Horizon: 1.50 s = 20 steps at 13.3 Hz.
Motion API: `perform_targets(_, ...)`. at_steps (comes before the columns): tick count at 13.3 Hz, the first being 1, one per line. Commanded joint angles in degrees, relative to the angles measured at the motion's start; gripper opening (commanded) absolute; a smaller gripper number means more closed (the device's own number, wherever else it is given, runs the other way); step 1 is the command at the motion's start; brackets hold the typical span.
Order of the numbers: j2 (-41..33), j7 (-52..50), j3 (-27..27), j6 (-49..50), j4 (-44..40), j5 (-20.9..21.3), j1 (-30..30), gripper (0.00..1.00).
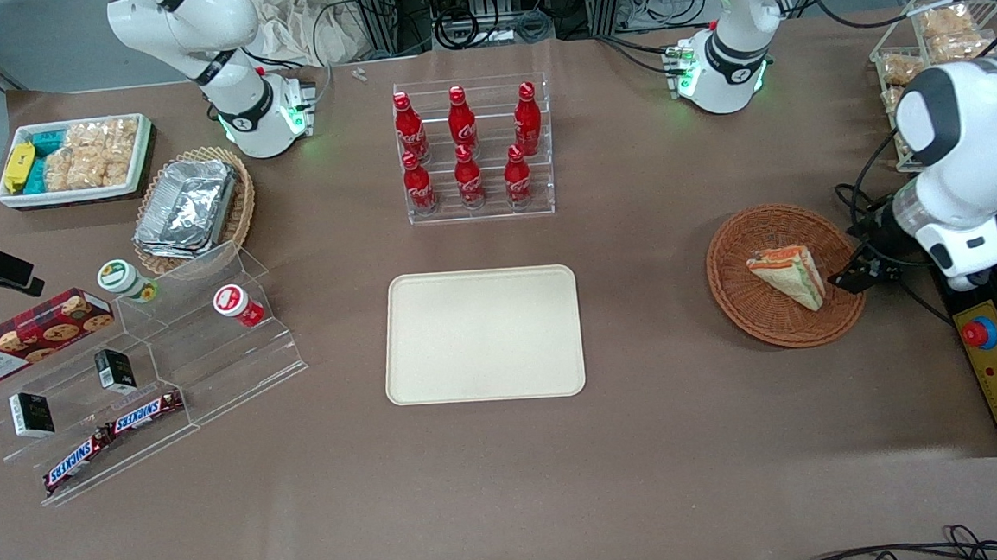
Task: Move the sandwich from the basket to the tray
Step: 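Move the left gripper down over the wrapped sandwich in the wicker basket, then close the left gripper on the sandwich and lift it from the basket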
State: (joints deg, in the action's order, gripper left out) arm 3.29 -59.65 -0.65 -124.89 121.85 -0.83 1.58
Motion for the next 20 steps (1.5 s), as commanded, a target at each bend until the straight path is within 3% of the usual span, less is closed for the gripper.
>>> perform_targets(1,1.54,-3.63,0.30,-4.63,2.58,-0.13,-0.26,1.00)
perform_targets(3,2.41,-3.63,0.30,-11.49,6.45,-0.13,-0.35,1.00)
perform_targets(6,5.58,-3.63,0.21,-12.47,7.17,-0.13,-1.49,1.00)
perform_targets(13,5.32,-3.55,0.12,-19.51,15.34,0.13,-1.49,1.00)
perform_targets(15,2.97,-3.54,0.12,-18.29,14.82,0.04,-1.49,1.00)
perform_targets(18,-0.47,-3.81,0.03,-5.58,9.65,0.04,-1.49,1.00)
perform_targets(20,-1.88,-4.60,0.03,-3.16,9.98,0.91,-1.23,1.00)
